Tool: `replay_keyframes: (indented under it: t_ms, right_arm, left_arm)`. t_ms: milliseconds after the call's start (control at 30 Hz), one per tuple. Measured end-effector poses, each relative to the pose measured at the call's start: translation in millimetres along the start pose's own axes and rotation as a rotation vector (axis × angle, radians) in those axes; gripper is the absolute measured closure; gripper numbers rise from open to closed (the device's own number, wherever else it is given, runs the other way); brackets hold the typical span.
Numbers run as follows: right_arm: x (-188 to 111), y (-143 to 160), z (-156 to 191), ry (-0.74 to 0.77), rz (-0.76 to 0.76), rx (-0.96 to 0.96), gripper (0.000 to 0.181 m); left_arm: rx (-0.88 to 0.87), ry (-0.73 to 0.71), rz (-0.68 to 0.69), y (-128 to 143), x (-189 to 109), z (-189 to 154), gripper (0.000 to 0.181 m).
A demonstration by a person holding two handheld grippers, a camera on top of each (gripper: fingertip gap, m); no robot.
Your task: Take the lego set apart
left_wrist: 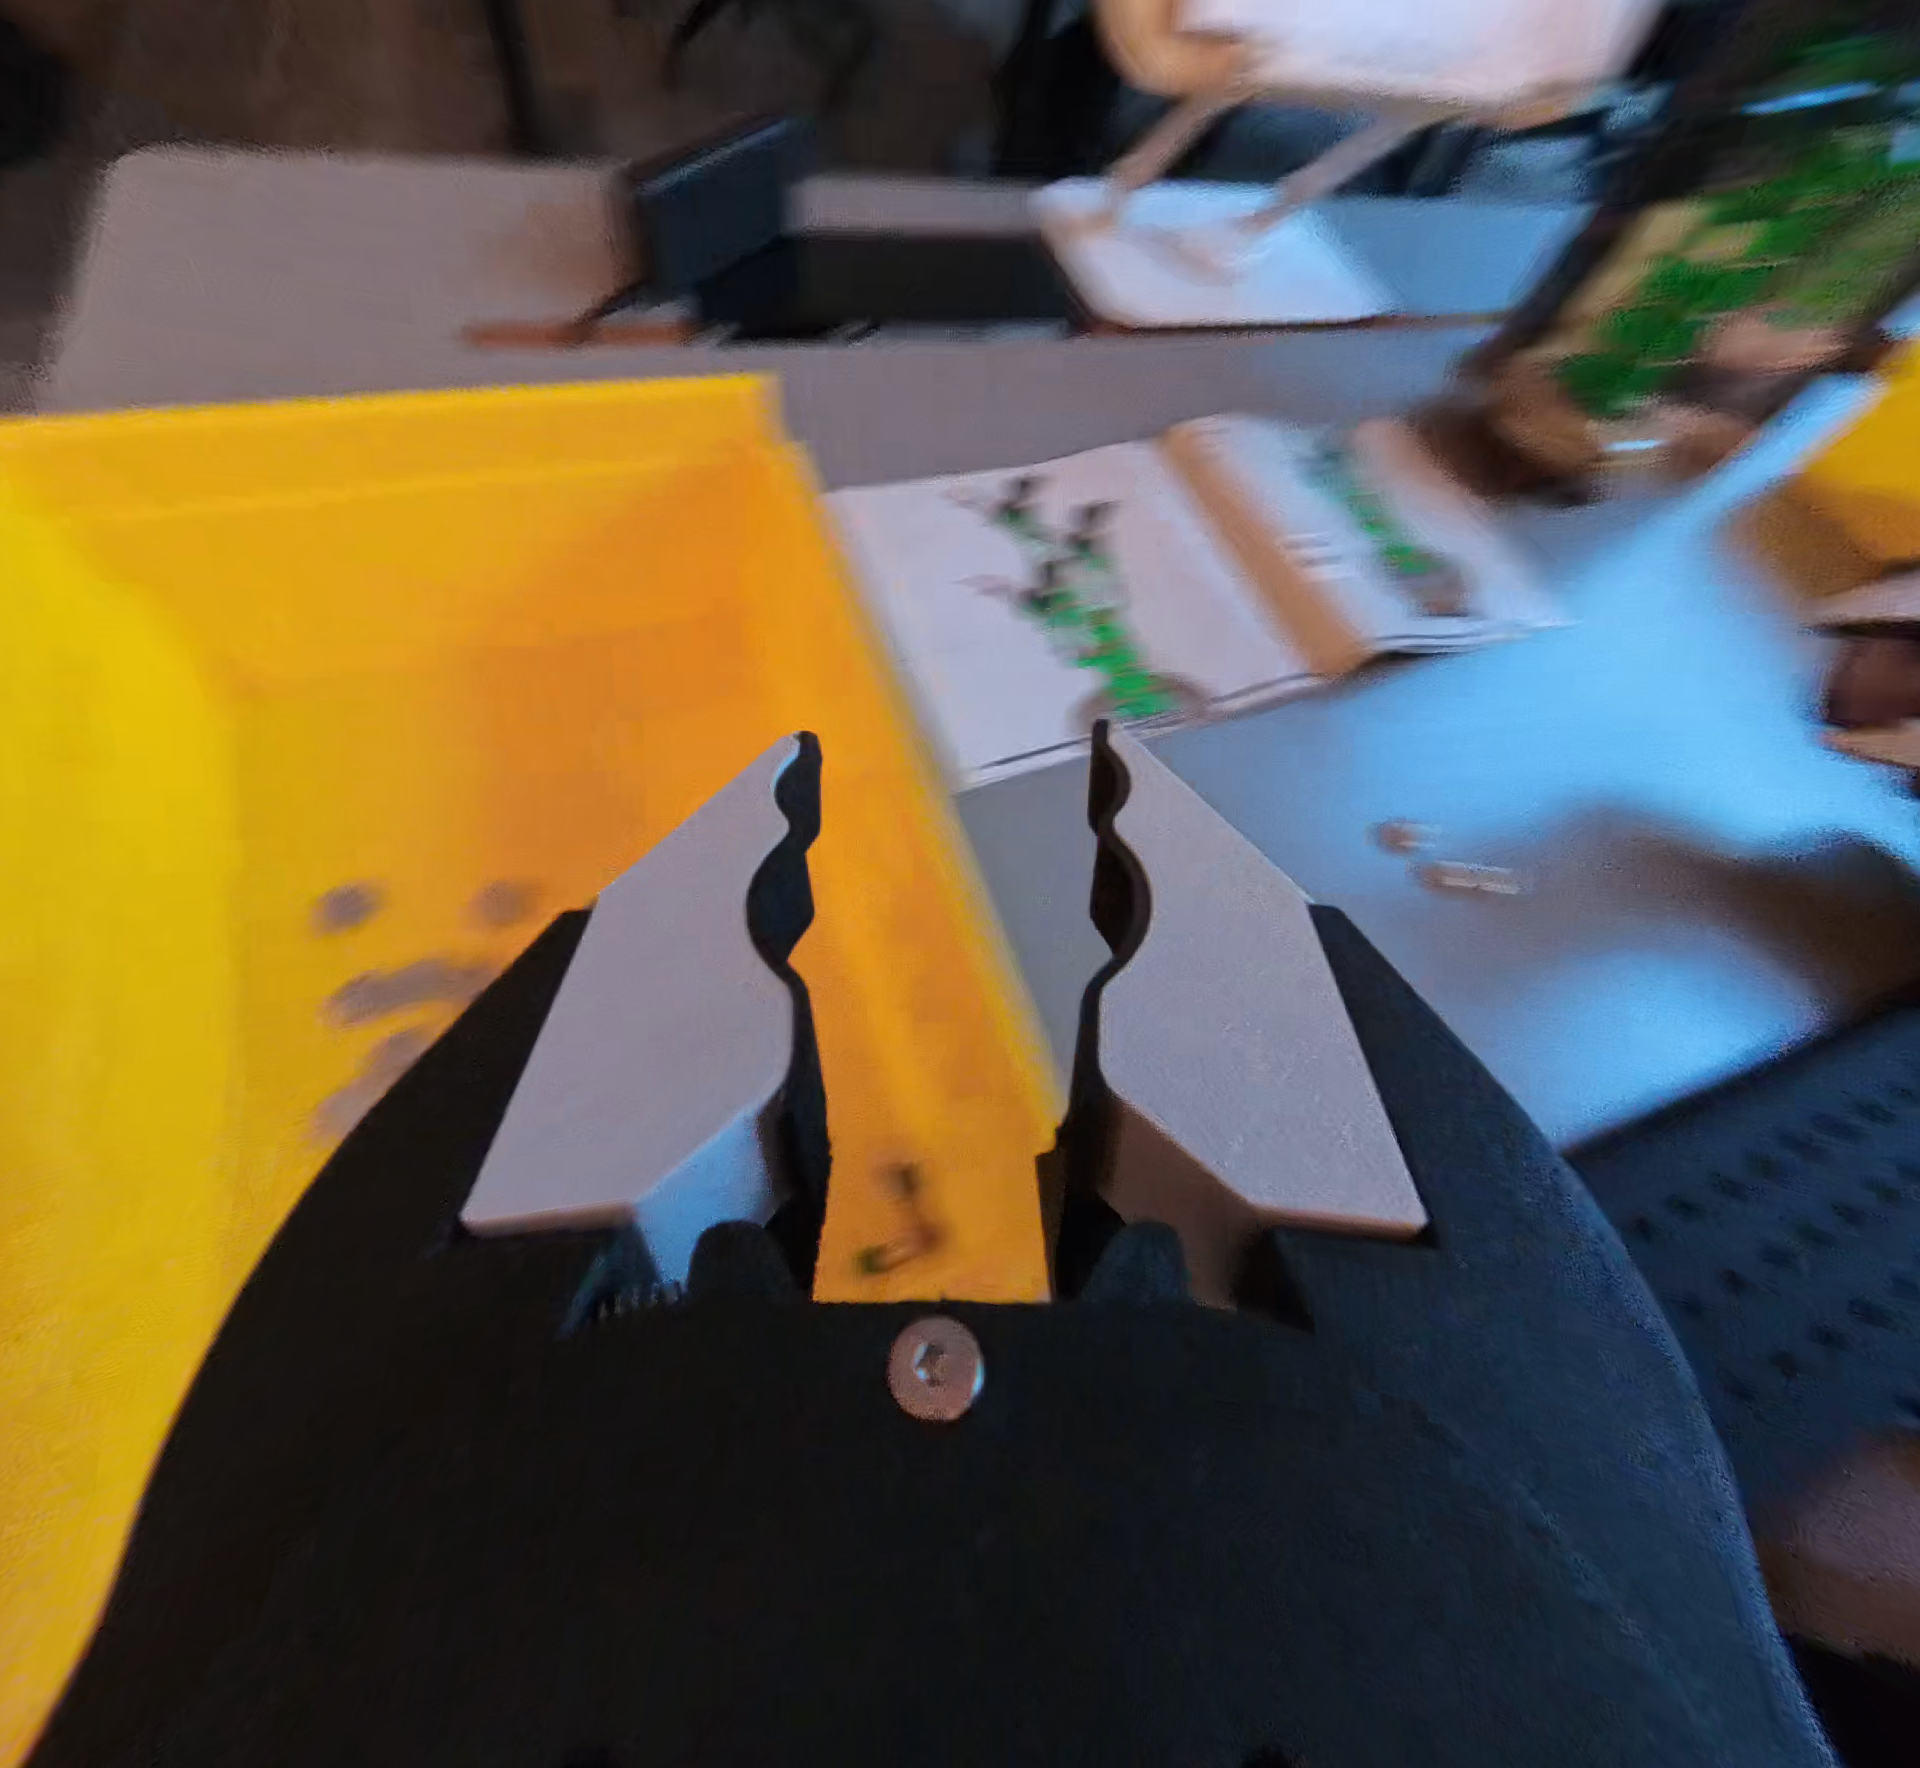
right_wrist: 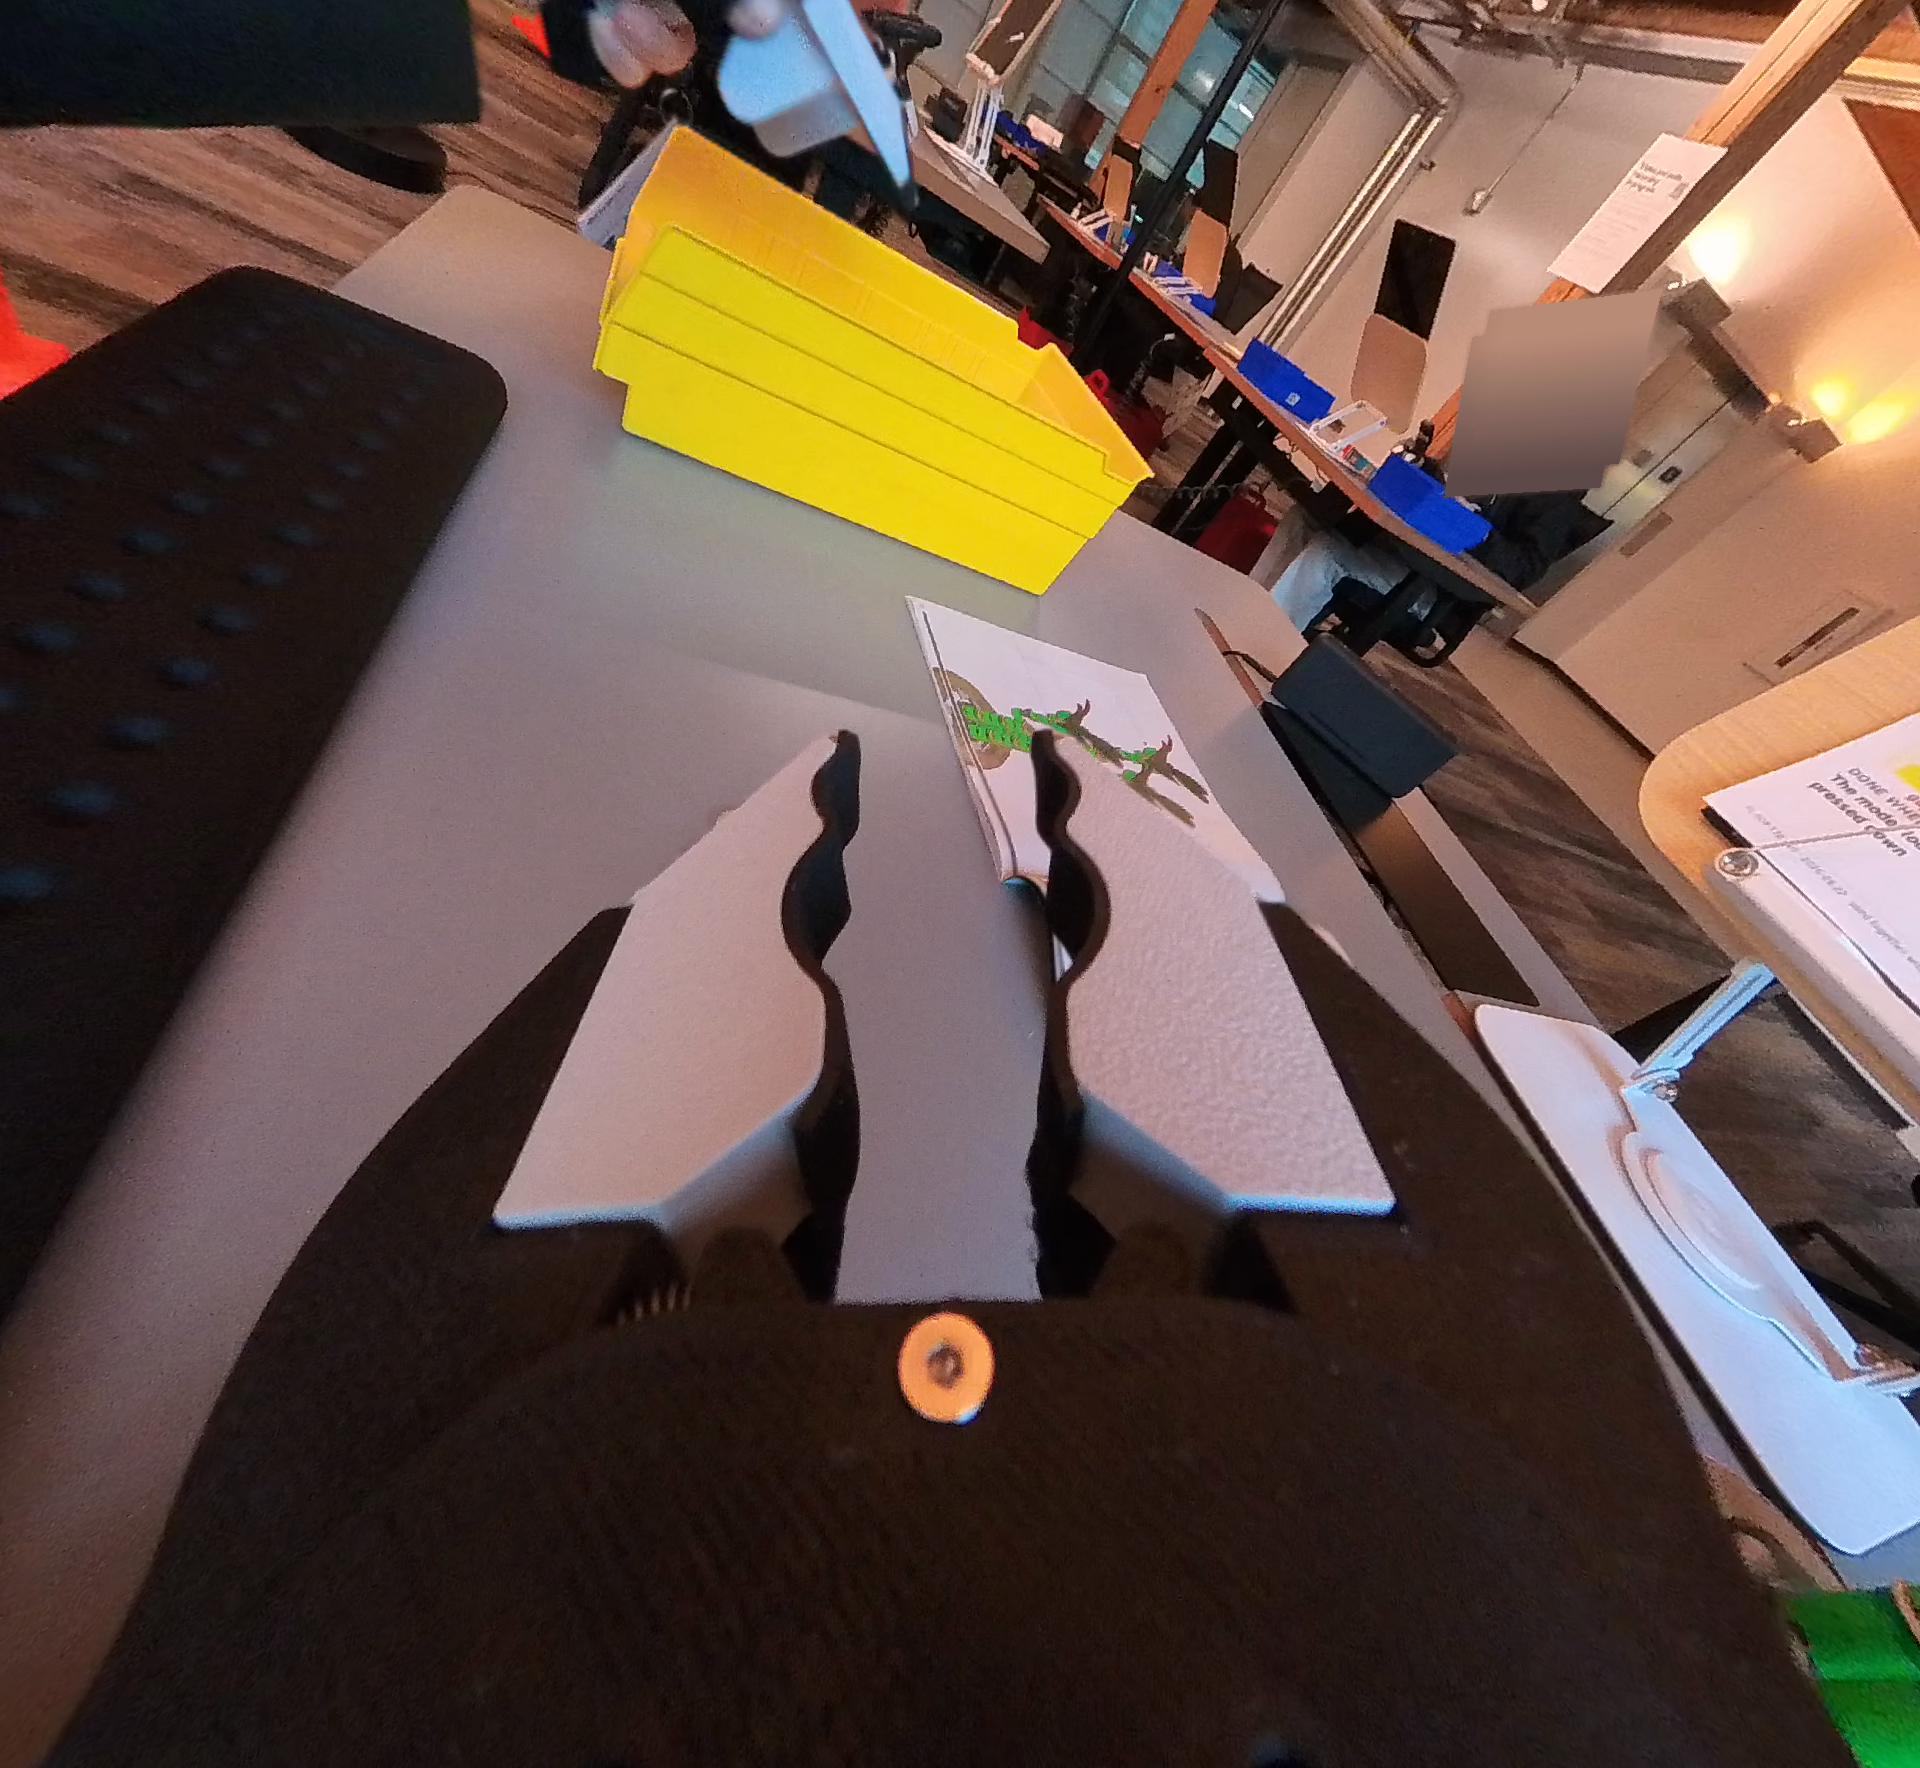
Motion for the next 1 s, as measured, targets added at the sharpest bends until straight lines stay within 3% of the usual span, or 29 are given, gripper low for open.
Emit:
replay_keyframes:
  t_ms: [100, 200, 267, 433, 767, 867, 1000]
  right_arm:
    - [1.4, 4.7, 1.8, -0.014, 0.02, 0.015, 0.149]
    - [1.1, 6.4, 2.6, -0.02, 0.032, 0.014, 0.149]
    - [-0.3, 6.4, 1.7, -0.015, 0.032, 0.012, 0.15]
    - [-4.7, 7.7, -4.2, 0.002, 0.034, 0.023, 0.15]
    - [-5.0, 6.0, -4.6, -0.009, 0.038, 0.024, 0.152]
    - [-2.3, 2.9, -0.9, -0.026, 0.023, 0.047, 0.155]
    - [3.7, -18.1, 7.3, -0.127, -0.114, 0.324, 0.155]
  left_arm:
    - [0.085, 0.257, -0.034, 17.8, 12.7, -90.1, 0.131]
    - [0.209, 0.428, 0.086, 71.4, 44.6, -159.8, 0.14]
    - [0.25, 0.5, 0.175, 105.4, 68.5, -187.0, 0.145]
    - [0.329, 0.505, 0.305, 142.8, 109.6, -202.2, 0.151]
    - [0.393, 0.522, 0.37, 154.0, 118.9, -203.6, 0.167]
    - [0.42, 0.514, 0.189, 131.2, 112.9, -209.8, 0.167]
    - [0.37, 0.726, -0.305, 74.6, 71.0, -248.6, 0.167]
Point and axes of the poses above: each gripper's, where its closed fingertips meet, x out along the fingers, y out of its underside, z = x × y across the jaws, the point moved 5 cm from there along -x, back along the fingers, and after that the axes turned 13 degrees about -z, right-handed, at the moved point
